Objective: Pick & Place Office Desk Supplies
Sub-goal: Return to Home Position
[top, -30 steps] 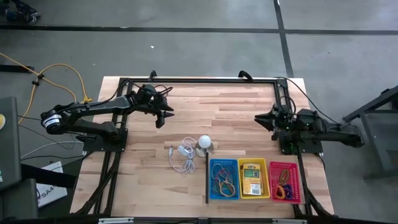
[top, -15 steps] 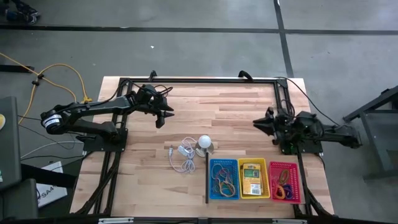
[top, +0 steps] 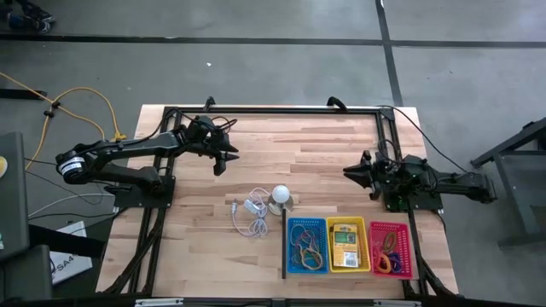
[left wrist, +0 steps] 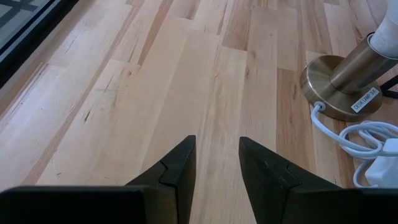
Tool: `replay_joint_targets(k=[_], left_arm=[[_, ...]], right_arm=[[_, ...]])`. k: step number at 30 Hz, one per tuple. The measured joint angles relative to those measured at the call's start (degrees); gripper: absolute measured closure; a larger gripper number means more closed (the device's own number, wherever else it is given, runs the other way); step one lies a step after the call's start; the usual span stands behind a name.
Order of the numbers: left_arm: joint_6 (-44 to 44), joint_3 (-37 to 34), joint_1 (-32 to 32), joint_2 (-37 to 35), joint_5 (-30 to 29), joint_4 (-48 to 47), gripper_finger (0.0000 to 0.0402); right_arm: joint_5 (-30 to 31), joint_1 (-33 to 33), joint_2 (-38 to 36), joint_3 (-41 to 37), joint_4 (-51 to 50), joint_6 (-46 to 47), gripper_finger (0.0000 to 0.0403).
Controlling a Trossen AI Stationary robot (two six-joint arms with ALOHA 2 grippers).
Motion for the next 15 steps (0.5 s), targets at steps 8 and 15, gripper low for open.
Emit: replay_joint_targets(k=[8, 15], left_arm=[[0.0, 0.0, 0.0, -0.02, 0.0, 0.0, 0.0284], [0.0, 0.0, 0.01, -0.01, 0.01, 0.02, 0.0284]], right_arm=[[0.42, 0.0, 0.0, -0.84, -0.07, 0.11, 0.0327], [1.33, -0.02, 0.13, -0.89, -2.55, -0.13, 0.0327]])
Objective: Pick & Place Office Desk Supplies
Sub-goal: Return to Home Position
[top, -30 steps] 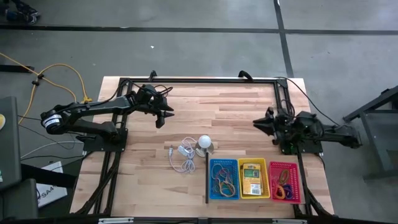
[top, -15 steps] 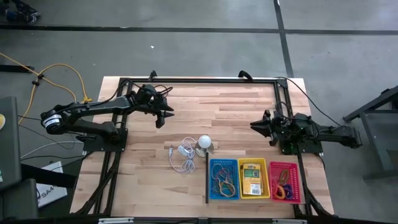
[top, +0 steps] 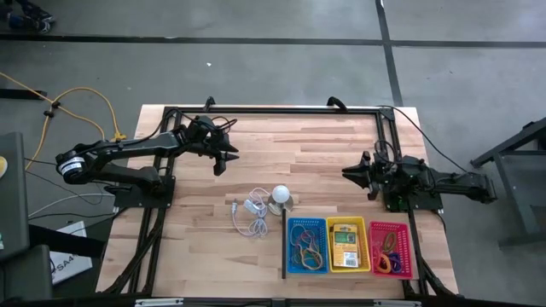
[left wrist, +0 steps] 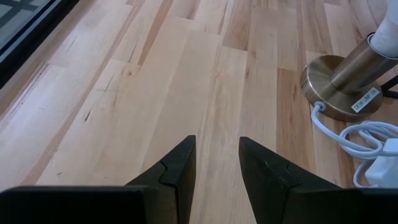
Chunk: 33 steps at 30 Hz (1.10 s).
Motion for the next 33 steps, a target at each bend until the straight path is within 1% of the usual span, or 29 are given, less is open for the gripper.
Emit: replay_joint_targets(k=[9, 33], left_arm=[[0.0, 0.0, -0.02, -0.01, -0.01, 0.01, 0.0284], [0.0, 0.0, -0.02, 0.01, -0.01, 0.01, 0.0284]], right_arm=[[0.12, 0.01, 0.13, -0.02, -0.26, -2.11, 0.0327], [0.15, 0.0, 0.17, -0.11, -0.39, -2.85, 0.0327]])
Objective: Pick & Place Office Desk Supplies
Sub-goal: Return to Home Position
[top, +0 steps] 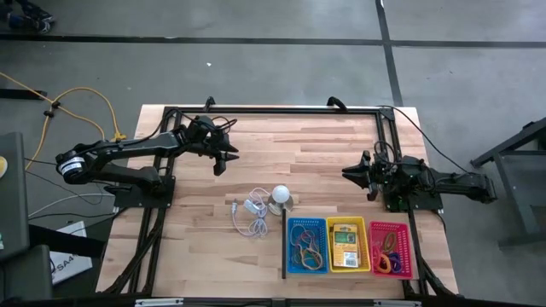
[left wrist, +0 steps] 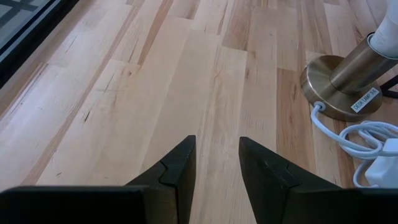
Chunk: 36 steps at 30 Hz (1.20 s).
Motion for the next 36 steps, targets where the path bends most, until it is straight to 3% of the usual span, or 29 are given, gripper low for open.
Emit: replay_joint_targets(k=[32, 36], left_arm=[[-0.31, 0.0, 0.02, -0.01, 0.21, 0.18, 0.0284], [-4.65, 0.0, 0.04, 0.0, 7.2, 0.41, 0.0284]], right_arm=[[0.0, 0.0, 0.0, -0.04, 0.13, 0.04, 0.0327], [0.0, 0.02, 0.0, -0.04, 0.13, 0.04, 0.0327]])
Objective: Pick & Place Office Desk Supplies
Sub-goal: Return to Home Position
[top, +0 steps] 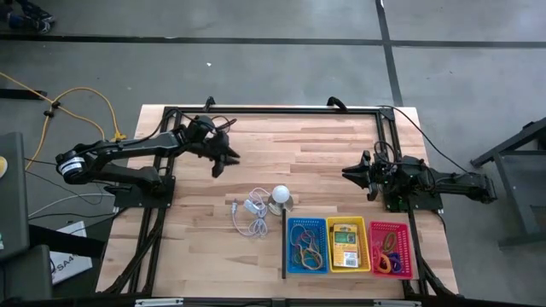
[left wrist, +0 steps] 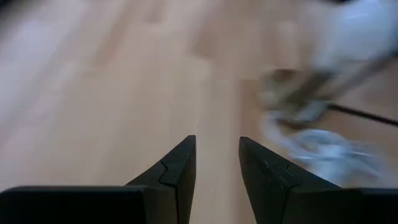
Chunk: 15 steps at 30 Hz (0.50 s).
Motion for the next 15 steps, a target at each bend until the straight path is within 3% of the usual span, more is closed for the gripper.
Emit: replay_joint_targets(k=[4, 6, 10, 15], left_arm=[[4.37, 0.0, 0.62, 0.0, 13.91, 0.22, 0.0284], [5.28, 0.0, 1.38, 0.0, 17.69, 0.45, 0.0284], [4.63, 0.0, 2.08, -1.27, 17.78, -0.48, 0.0284], [3.76, 0.0, 0.23, -6.7, 10.53, -2.12, 0.0284]], right_arm=[[0.0, -0.01, 0.0, 0.0, 0.02, 0.0, 0.0327], [-0.02, -0.02, 0.0, 0.0, 0.01, 0.0, 0.0327], [-0.01, -0.01, 0.0, 0.0, 0.02, 0.0, 0.0327], [-0.01, -0.01, 0.02, 0.0, 0.02, 0.0, 0.0327]])
